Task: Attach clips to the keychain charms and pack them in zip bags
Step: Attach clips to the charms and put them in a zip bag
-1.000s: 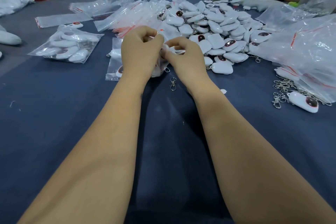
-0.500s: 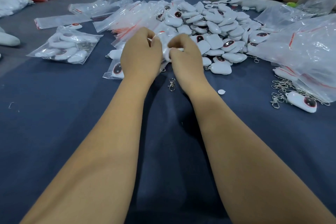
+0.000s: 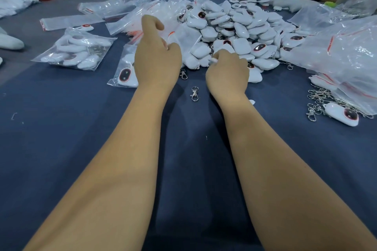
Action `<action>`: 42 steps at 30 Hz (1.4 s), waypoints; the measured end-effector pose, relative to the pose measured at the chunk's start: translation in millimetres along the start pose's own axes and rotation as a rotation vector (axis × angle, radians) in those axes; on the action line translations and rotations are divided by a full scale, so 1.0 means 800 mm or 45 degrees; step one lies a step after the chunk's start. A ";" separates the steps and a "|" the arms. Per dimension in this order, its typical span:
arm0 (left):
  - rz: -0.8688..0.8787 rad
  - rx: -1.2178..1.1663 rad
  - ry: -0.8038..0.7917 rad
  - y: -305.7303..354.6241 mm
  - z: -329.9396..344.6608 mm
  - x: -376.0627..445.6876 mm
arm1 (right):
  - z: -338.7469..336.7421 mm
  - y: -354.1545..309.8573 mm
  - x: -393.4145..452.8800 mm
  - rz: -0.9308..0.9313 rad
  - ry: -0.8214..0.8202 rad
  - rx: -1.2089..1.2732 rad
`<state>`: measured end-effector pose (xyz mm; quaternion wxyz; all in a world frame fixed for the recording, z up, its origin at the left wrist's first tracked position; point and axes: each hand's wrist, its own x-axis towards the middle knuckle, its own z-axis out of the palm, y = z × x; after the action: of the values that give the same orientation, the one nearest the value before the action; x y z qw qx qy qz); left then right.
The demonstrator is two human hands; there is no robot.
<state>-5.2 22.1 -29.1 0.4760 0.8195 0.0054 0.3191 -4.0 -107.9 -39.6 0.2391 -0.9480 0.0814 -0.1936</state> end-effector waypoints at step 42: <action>-0.292 -0.308 -0.349 0.000 0.017 0.000 | -0.005 -0.016 0.002 0.163 -0.432 1.174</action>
<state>2.2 11.7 -33.7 0.6004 0.7861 -0.0047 0.1467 -3.0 -98.6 -29.5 0.6549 -0.7548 0.0054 -0.0372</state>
